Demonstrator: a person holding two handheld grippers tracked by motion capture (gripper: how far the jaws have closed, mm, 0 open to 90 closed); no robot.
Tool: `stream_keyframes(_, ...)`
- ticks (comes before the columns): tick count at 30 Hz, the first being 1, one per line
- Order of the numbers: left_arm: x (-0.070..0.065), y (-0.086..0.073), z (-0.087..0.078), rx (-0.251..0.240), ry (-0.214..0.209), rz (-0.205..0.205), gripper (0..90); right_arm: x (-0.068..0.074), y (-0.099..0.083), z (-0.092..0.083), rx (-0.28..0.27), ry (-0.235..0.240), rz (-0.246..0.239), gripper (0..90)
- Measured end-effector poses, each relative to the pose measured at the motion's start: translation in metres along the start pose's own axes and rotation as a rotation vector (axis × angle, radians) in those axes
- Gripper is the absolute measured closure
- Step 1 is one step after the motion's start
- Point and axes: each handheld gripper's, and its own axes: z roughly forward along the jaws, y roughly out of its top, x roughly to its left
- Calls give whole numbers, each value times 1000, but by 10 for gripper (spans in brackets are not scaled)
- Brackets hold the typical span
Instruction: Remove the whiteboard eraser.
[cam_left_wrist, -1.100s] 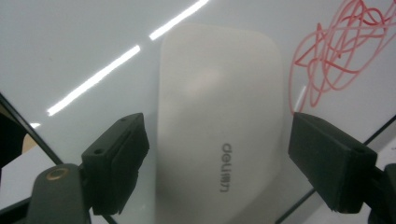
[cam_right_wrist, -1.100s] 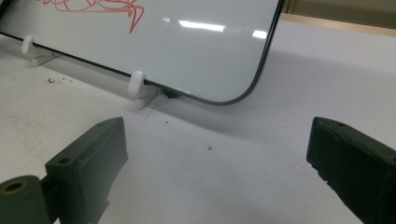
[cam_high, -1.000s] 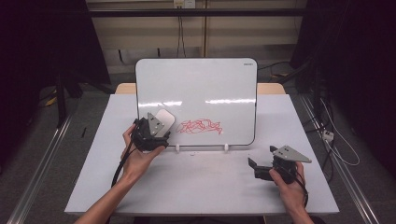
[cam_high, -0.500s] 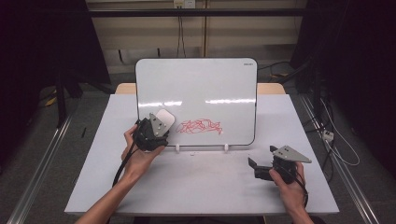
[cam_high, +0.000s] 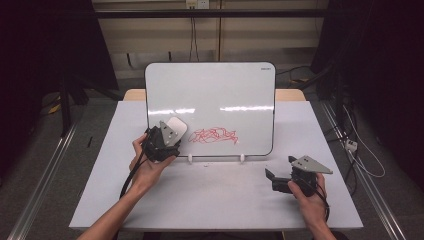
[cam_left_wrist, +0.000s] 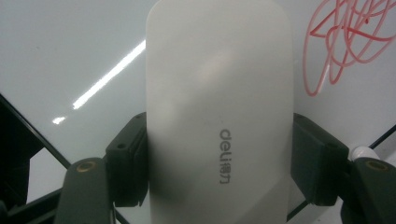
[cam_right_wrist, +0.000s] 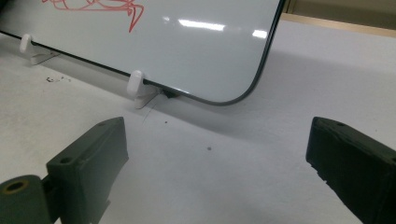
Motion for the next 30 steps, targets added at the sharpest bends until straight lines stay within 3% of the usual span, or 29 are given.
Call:
stream_keyframes(12, 4, -1, -1, -8, -18, -8, 310, -1, 0, -1, 0, 0, 5, 54)
stream_keyframes(16, 6, -2, -1, -29, -29, -43, 310, 0, 0, -1, -1, 2, 5, 54)
stream_keyframes(22, 7, -3, -2, -26, -42, -39, 311, 0, 0, 0, -2, 1, 6, 54)
stream_keyframes(23, 7, -4, -3, -33, -46, -56, 311, 0, 0, 0, -2, 1, 7, 54)
stream_keyframes(30, 6, -2, -16, -89, -86, -60, 311, 1, 1, 1, 4, 3, 5, 53)
